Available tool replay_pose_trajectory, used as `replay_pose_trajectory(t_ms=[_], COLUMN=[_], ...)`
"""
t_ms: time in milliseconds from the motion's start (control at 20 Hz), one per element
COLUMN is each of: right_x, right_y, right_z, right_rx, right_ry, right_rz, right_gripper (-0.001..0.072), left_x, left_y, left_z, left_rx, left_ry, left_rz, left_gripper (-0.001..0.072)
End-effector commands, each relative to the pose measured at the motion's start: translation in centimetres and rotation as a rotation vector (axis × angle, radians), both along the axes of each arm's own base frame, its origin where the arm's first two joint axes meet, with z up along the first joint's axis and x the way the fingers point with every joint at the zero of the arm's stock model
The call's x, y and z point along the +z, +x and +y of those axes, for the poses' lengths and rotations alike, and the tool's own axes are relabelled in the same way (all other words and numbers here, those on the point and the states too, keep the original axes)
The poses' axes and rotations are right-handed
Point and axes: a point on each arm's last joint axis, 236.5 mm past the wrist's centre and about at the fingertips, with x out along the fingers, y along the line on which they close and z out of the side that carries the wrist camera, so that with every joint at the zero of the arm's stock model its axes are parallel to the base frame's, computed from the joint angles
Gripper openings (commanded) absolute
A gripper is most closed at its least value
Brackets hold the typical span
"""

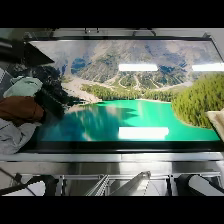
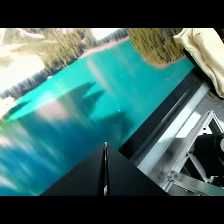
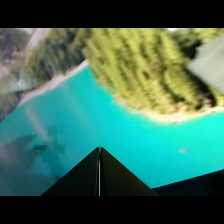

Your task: Fold the shirts.

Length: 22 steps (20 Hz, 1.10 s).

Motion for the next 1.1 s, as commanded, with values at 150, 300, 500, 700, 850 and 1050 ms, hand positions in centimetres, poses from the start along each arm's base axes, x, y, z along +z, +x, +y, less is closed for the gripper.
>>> replay_pose_trajectory(t_ms=[150, 300, 500, 700, 850, 1050], right_x=[-4.7, -6.1, -5.7, -5.8, -5.8, -5.8], right_y=[-4.3, -6.7, -7.0, -7.0, -7.0, -7.0], right_z=[20.5, 25.1, 26.6, 26.6, 26.6, 26.6], right_rx=[0.454, 0.539, 0.568, 0.563, 0.563, 0.563], right_ry=[0.005, -0.009, 0.021, 0.025, 0.025, 0.025], right_rz=[-0.068, -0.132, -0.137, -0.134, -0.133, -0.133], right_gripper=[0.0016, 0.0016, 0.0016, 0.0016, 0.0016, 0.0016], left_x=[-12.2, -17.8, -19.5, -19.0, -18.5, -17.1], left_y=[-10.1, -14.8, -16.8, -16.8, -16.8, -17.2], left_z=[-1.9, -2.6, -2.7, -2.7, -2.7, -2.8], left_rx=[0.116, 0.163, 0.202, 0.205, 0.208, 0.205], left_ry=[-0.044, -0.051, -0.044, -0.041, -0.038, -0.034], left_rz=[0.219, 0.315, 0.301, 0.266, 0.236, 0.163], left_gripper=[0.0001, 0.0016, 0.002, 0.0019, 0.0018, 0.0018])
